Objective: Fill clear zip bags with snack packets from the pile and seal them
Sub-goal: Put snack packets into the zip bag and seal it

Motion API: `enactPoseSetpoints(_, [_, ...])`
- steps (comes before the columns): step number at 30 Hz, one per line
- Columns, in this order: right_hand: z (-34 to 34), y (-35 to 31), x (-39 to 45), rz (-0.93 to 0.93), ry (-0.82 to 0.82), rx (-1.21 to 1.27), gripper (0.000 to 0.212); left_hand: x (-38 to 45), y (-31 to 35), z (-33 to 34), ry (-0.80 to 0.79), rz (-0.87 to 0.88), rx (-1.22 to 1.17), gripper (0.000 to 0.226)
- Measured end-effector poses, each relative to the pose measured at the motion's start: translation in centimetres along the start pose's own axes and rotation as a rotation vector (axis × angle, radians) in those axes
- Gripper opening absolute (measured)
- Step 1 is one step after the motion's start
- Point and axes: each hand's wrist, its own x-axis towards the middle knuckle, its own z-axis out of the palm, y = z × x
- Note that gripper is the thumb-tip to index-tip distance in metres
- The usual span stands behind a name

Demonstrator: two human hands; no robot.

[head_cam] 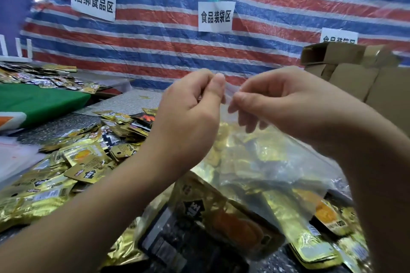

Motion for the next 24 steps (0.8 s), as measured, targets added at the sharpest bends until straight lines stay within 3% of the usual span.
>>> enactPoseSetpoints(5, [-1.3, 0.3, -0.1, -0.017, 0.068, 0.035, 0.017, 1.2, 0.5, 0.9, -0.038, 0.087, 0.043, 0.036])
enactPoseSetpoints(12, [-0.7, 1.0, 0.2, 0.032, 0.126, 0.086, 0.028, 2.1, -0.7, 1.6, -0.083, 0.116, 0.089, 0.033])
enactPoseSetpoints(24, [-0.6, 0.9, 0.2, 0.007, 0.112, 0.077, 0.022, 2.0, -0.3, 1.4, -0.063, 0.161, 0.132, 0.033])
